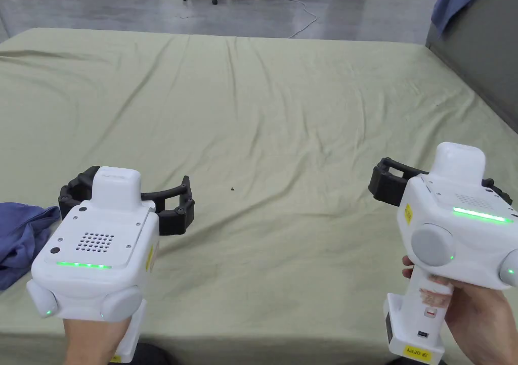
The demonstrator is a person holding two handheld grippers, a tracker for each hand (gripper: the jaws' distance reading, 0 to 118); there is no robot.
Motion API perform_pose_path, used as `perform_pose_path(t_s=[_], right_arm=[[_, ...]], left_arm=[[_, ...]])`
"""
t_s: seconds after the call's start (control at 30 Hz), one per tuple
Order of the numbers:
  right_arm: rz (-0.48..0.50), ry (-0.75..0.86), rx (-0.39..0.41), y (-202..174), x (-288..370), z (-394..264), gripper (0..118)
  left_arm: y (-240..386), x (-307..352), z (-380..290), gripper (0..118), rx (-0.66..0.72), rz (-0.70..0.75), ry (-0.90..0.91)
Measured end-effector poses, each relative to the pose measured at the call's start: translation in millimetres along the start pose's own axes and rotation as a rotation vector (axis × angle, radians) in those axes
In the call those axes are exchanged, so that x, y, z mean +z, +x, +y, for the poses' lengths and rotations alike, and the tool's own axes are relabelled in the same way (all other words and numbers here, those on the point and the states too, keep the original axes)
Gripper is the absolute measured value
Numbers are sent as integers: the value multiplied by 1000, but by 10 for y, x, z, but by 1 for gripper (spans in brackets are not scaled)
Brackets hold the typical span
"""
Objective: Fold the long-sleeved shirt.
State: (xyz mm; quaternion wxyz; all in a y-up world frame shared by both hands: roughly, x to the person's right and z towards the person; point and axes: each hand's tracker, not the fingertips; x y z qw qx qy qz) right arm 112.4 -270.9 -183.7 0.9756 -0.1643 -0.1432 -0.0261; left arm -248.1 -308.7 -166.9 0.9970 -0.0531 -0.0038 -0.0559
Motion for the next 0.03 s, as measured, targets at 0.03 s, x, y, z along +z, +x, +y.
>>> perform_pose_path(t_s=[0.03], right_arm=[[40,13,-27,42,29,13,117]], left_arm=[[3,1,2,118,-2,1,0]])
